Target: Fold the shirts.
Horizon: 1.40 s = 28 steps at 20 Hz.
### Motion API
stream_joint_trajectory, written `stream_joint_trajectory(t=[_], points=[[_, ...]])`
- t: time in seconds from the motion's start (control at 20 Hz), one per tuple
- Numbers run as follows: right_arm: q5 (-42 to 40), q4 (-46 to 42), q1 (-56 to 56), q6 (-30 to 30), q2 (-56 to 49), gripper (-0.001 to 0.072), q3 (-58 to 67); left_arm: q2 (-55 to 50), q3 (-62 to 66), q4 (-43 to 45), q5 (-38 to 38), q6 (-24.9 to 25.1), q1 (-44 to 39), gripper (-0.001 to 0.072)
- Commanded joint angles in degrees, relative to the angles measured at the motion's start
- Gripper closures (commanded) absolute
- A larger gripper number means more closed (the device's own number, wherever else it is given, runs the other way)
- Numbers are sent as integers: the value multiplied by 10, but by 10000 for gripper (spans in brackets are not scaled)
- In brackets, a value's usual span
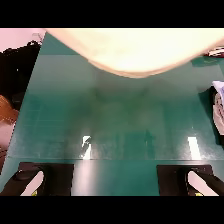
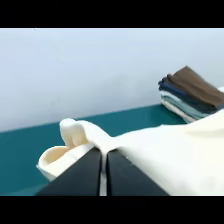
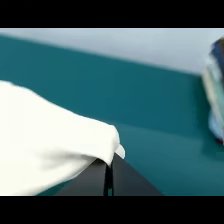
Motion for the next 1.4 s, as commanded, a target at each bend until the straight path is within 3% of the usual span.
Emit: stream_joint_trajectory(t=[0.0, 0.25, 0.4, 0.6, 0.7, 0.85, 1.0, 1.15, 1.2, 1.25, 1.3, 1.35], points=[[0, 0, -65, 0, 48, 700, 37, 24, 98, 10, -30, -19, 0, 684], [8, 11, -106, 0, 42, 701, 37, 12, 122, 42, -90, -23, 0, 684], [59, 9, -57, 0, -27, 701, 37, -27, 82, 118, -172, -48, 0, 684], [98, -42, 40, 1, -156, 700, -30, -116, -56, 125, -241, -47, 0, 684], [98, -57, 71, 0, -227, 701, -82, -169, -148, 129, -225, -47, 0, 684], [50, -56, 93, 0, -330, 701, -135, -264, -263, 129, -114, -34, 0, 683], [-10, -55, 100, 0, -411, 701, -130, -367, -271, 126, -7, -23, 0, 683], [-16, -54, 100, 1, -469, 699, -68, -427, -241, 127, 47, -31, 0, 679], [-10, -54, 100, 1, -480, 662, -46, -431, -236, 127, 50, -35, 0, 491], [0, -54, 100, 2, -488, 373, -26, -430, -235, 127, 48, -37, 0, 140], [13, -54, 96, 7, -489, 258, -10, -430, -228, 129, 23, -44, 3, 56], [32, -54, 92, 7, -487, 259, 4, -430, -219, 129, -18, -44, 12, 55]])
